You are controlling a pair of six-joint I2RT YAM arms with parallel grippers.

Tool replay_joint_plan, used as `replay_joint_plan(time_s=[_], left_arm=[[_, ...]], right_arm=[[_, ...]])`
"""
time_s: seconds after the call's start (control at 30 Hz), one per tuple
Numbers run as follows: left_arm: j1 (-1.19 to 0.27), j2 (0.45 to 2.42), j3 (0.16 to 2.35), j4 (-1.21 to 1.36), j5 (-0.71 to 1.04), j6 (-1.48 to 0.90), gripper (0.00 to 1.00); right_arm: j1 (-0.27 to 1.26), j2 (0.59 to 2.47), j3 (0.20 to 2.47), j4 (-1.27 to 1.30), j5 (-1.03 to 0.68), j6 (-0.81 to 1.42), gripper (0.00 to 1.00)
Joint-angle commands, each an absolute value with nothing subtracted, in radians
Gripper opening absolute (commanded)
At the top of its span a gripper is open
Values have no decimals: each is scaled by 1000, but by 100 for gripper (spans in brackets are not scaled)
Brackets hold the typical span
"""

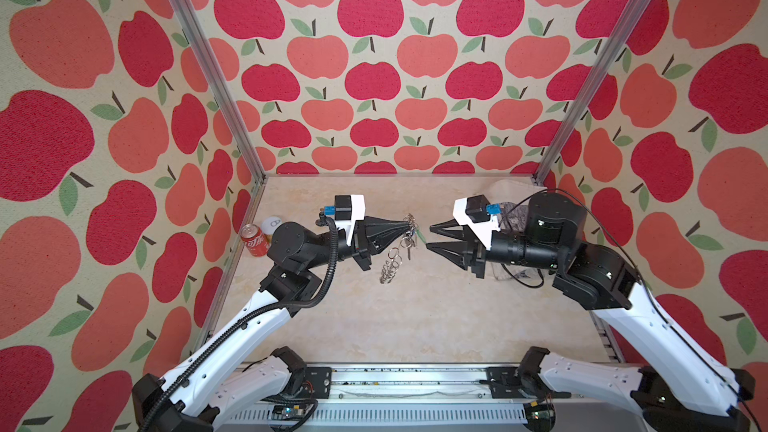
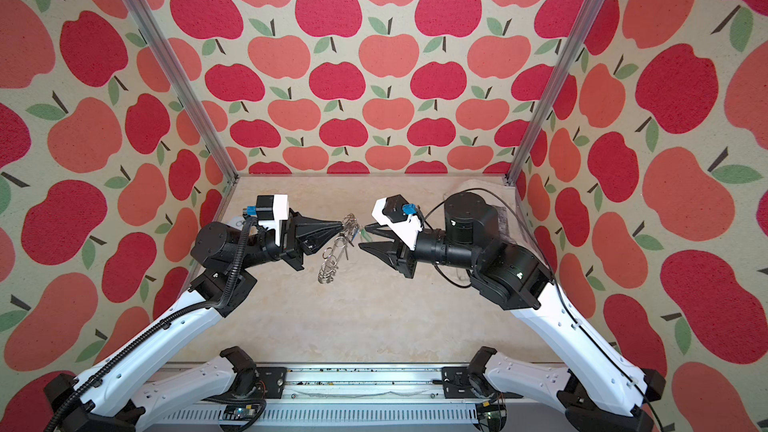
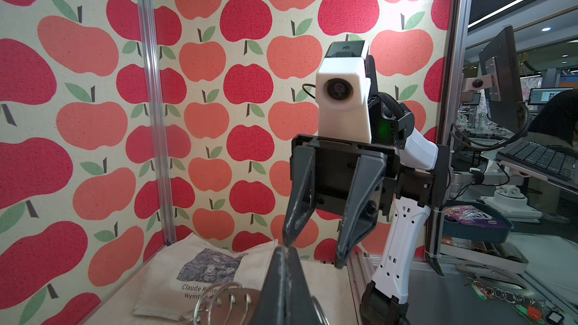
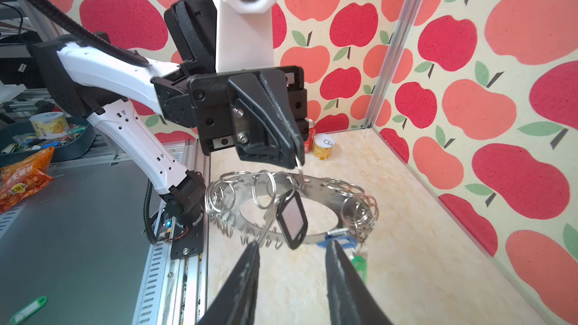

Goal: Put the keys on the keyring

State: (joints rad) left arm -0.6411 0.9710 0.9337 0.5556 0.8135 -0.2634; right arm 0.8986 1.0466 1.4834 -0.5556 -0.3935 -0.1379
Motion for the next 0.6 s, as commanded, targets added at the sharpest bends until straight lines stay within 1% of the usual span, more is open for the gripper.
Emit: replay_joint_plan(time_s=[0.0, 0.07, 0.3, 0.57], left_arm=[[-635, 971, 934, 679, 859, -305, 0], [-635, 975, 933, 696, 861, -314, 0], [-636, 981, 935, 709, 868, -325, 0], [-636, 988, 939, 710, 876, -322, 0]], right_arm=[[875, 1061, 1528, -564, -465, -155, 38], [871, 1079, 1540, -545, -487, -146, 36], [870, 1127, 1536, -470, -565, -108, 25], [871, 1142, 1526, -434, -599, -85, 21]])
